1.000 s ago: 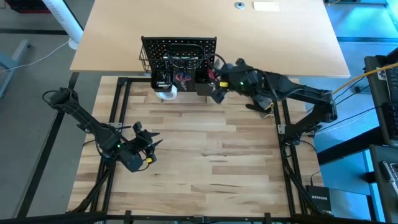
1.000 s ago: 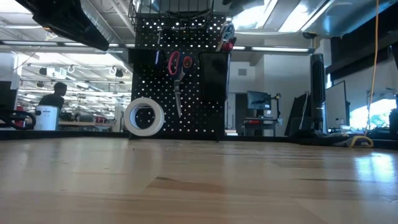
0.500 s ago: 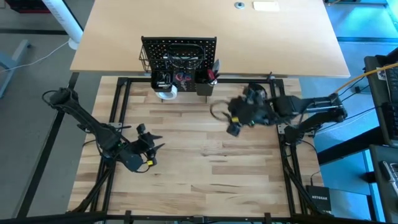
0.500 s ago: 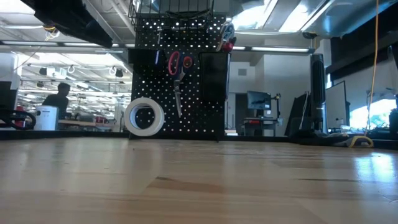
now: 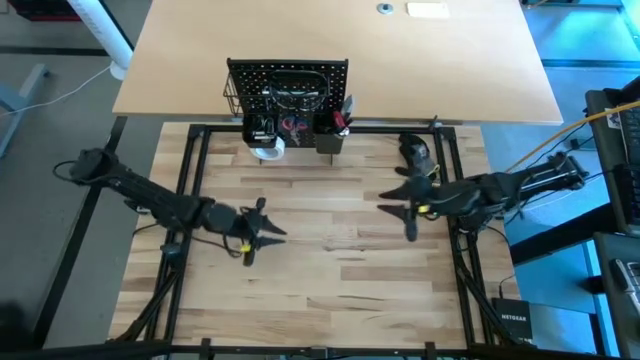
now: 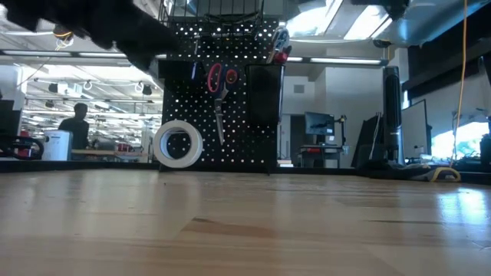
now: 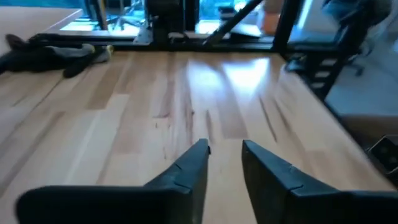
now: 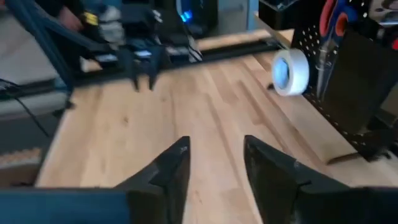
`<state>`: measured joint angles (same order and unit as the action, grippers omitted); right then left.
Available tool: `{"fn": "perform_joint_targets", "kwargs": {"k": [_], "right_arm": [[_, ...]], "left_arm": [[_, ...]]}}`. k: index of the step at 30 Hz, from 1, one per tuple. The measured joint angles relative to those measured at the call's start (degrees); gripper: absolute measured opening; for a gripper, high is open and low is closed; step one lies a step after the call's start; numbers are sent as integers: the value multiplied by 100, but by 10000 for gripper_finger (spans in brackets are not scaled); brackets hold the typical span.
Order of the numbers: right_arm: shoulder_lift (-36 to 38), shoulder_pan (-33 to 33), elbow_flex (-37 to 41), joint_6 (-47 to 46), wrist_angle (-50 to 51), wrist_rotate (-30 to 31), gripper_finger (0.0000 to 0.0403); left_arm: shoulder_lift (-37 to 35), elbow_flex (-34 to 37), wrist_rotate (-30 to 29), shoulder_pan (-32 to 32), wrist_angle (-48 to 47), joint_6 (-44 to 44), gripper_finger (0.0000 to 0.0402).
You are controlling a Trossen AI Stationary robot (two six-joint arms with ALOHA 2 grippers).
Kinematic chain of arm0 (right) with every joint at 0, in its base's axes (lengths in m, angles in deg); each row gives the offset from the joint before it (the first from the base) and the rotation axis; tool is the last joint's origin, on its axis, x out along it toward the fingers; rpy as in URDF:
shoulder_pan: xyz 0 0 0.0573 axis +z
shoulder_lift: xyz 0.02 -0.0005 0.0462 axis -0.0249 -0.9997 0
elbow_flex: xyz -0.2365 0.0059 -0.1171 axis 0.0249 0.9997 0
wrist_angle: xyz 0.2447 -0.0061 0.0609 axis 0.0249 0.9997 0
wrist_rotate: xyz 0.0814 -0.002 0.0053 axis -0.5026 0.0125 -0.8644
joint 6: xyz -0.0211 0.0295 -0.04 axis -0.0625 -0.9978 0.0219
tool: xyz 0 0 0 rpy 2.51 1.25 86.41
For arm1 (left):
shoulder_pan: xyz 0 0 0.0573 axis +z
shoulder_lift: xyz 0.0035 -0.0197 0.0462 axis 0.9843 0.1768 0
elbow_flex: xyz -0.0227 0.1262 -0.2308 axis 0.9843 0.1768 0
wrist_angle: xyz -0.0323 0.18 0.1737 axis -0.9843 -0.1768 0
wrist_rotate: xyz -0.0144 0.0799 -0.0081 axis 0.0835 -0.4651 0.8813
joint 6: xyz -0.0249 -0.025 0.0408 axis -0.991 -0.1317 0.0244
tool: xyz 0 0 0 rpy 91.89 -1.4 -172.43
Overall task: Hang tools onto peg board
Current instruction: Return to Home Position
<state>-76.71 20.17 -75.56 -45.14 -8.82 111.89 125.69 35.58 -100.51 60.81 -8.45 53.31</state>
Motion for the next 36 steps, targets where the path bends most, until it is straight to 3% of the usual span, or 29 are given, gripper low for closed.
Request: {"fn": "perform_joint_targets", "kwargs": {"k": [4, 10, 21, 26, 29, 33, 36], "right_arm": [[967, 0, 801, 87, -338, -69, 90], [2234, 0, 1855, 148, -542, -99, 9], [3493, 0, 3510, 799, -2013, -316, 5], [3616, 0, 4188, 1389, -3065, -1014, 11], [3618, 2, 4447, 1471, -3319, -502, 13], [3588, 0, 4506, 1491, -2841, 540, 14], [3589, -1, 4507, 1427, -2953, 580, 14]], "left_arm": [[-233, 377, 679, 614, 406, -48, 51], [-1016, 962, 721, 1002, 802, -41, 5], [-2836, 2020, 505, 1160, 1288, -55, 1], [-3428, 2402, 35, 1161, 1297, 38, 6], [-3636, 2562, -121, 1157, 1277, 139, 6], [-3779, 2560, -363, 1159, 959, 773, 2], [-3781, 2560, -365, 1156, 954, 824, 2]]}}
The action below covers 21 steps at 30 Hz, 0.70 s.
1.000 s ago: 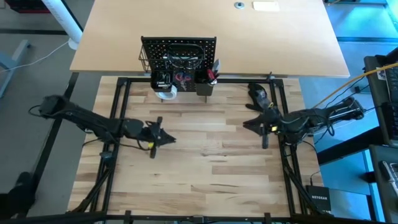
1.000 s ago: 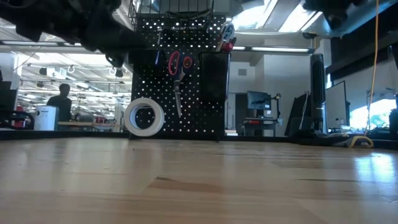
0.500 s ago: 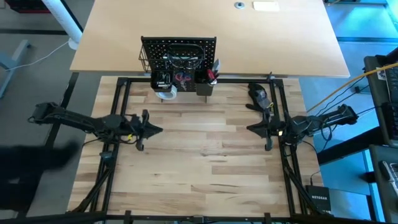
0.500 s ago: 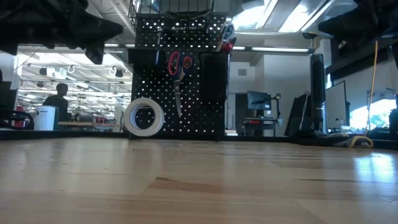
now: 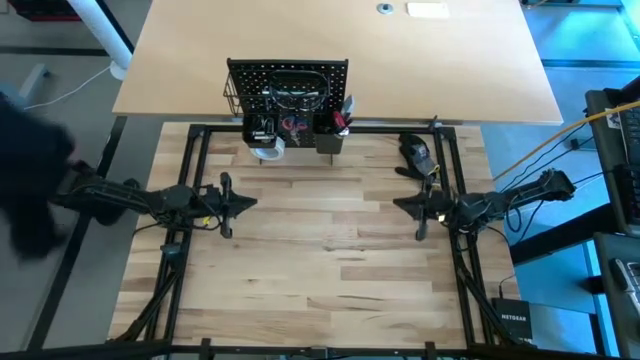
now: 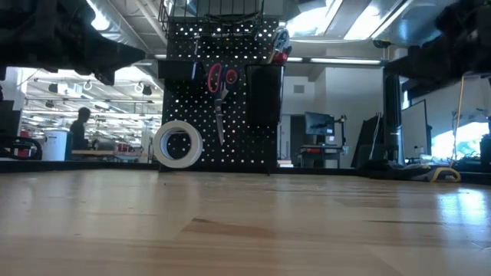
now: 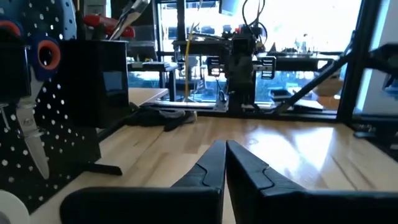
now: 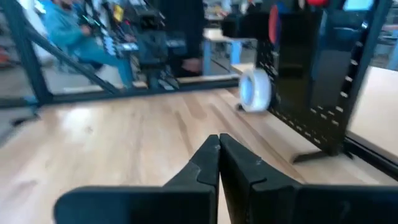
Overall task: Hang tools onto peg board
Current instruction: Return to Home Position
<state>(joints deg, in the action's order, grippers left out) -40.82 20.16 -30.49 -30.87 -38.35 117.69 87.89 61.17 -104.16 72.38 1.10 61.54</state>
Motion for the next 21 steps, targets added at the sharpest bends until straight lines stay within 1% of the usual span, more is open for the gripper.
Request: {"fn": "perform_joint_targets", "kwargs": {"k": [4, 6, 8, 11, 16, 18, 19, 21], "right_arm": [[1, -45, 0, 67, -340, -175, 14], [3, -132, -2, 62, -306, -284, 14], [12, -242, 62, 59, -313, -498, 14], [12, -439, 336, 26, -609, -835, 14], [53, -698, 363, -69, -422, -884, 15], [89, -734, 365, 37, -445, -891, 15], [139, -736, 365, 87, -412, -955, 15], [280, -761, 367, 205, -377, -1186, 15]], "left_arm": [[8, 0, 0, 0, -9, -137, 7], [13, 0, 0, 0, -10, -137, 6], [13, 0, 4, 0, -16, -137, 4], [-10, 0, 45, 0, -123, -177, 1], [-55, 0, 55, 0, -496, -356, 4], [-150, 0, 69, 0, -462, -311, 7], [-229, 0, 161, 1, -458, -261, 7], [-434, 0, 523, 0, -475, -100, 6]]}}
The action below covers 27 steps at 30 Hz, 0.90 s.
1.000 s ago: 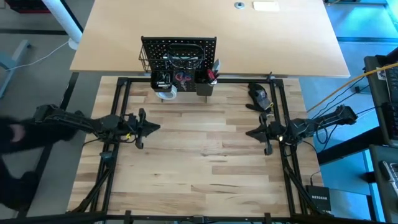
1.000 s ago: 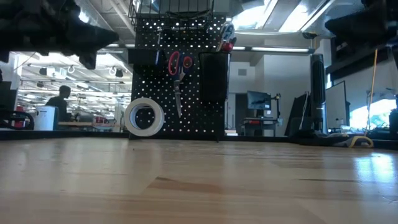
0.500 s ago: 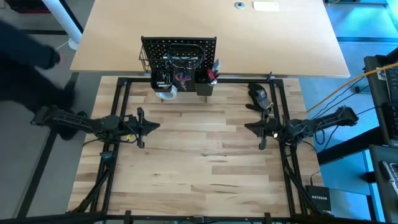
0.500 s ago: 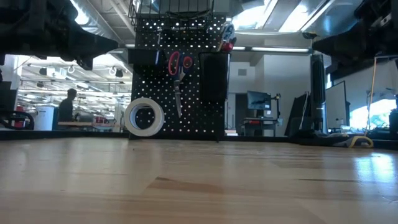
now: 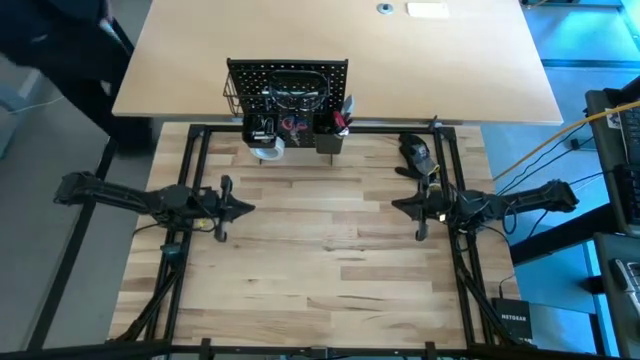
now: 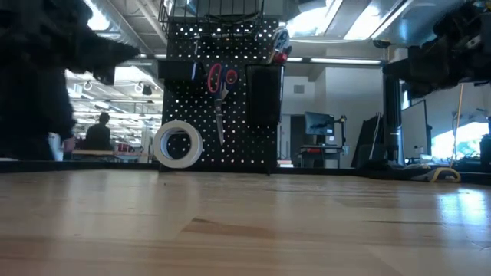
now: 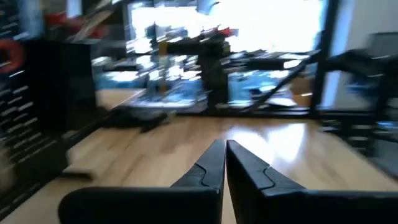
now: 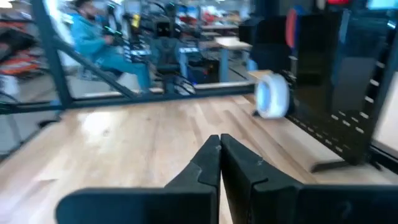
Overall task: Hang tools onto peg board
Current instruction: Return to Home Position
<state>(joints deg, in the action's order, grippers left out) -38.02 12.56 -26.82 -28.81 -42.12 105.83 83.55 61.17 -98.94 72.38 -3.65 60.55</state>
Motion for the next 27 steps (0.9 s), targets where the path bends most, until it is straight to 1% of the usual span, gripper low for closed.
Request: {"fn": "perform_joint_targets", "kwargs": {"k": [1, 3, 9, 12, 14, 18, 22, 27], "right_arm": [[79, 1, 0, 15, 26, -65, 15], [279, 5, 2, 59, 167, -90, 15], [964, 5, 7, 121, 775, -94, 15], [1168, 5, 10, 279, 799, -301, 15], [1155, 7, 11, 309, 831, -503, 14], [1137, 7, 13, 304, 853, -595, 14], [1148, 7, 15, 143, 851, -452, 14], [1146, 7, 17, 279, 858, -457, 14]], "left_arm": [[-131, 0, 221, 0, -60, 38, 5], [-420, 0, 426, -5, -290, 42, 3], [-1406, 0, 298, 0, -1366, -16, 2], [-1918, 0, 227, 0, -1846, -46, 5], [-2240, 0, 227, 2, -2119, -109, 7], [-2224, 2, 215, 0, -2304, -176, 5], [-2237, 2, 157, 0, -2301, -157, 2], [-2235, 2, 138, 0, -2316, 108, 5]]}}
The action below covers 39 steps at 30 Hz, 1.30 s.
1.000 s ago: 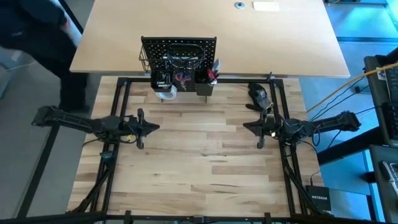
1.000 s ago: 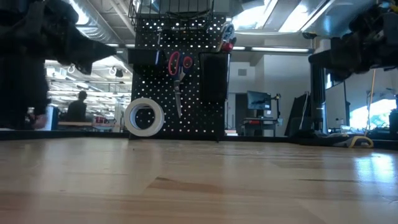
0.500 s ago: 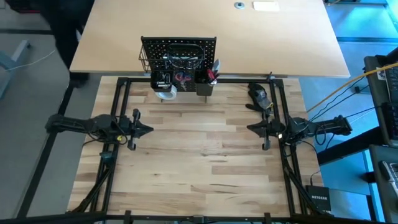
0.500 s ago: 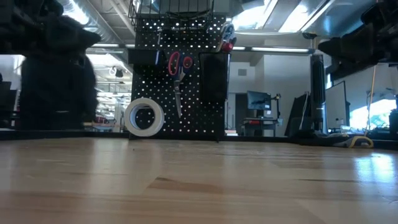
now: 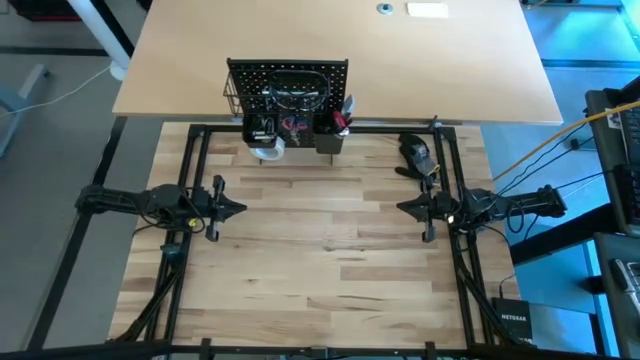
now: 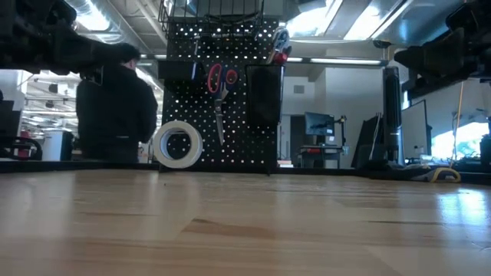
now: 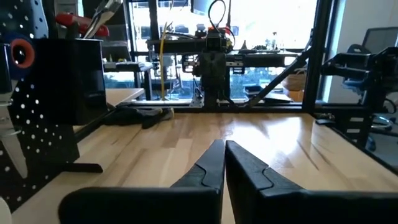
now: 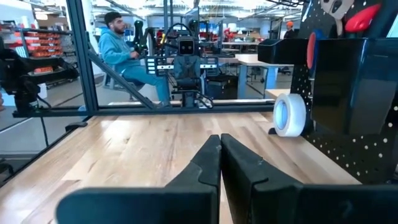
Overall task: Hang tools onto peg board
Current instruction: Return to Home Position
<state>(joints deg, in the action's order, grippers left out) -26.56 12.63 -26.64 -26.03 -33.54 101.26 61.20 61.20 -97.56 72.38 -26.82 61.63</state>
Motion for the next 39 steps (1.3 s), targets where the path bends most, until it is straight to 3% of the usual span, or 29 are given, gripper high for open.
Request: {"fn": "perform_joint_targets", "kwargs": {"k": [26, 27, 32, 39], "right_arm": [[0, 0, 4, -23, -8, 7, 14], [0, 1, 4, -25, -19, 113, 14], [-109, 0, 4, -21, -153, 1800, 14], [-103, 0, 4, -19, -216, 2052, 14]], "left_arm": [[15, 2, 0, 0, 0, -15, 5], [15, 2, 0, 0, 0, -4, 6], [17, 2, 0, 0, 0, -10, 6], [17, 2, -1, 0, 0, -3, 6]]}}
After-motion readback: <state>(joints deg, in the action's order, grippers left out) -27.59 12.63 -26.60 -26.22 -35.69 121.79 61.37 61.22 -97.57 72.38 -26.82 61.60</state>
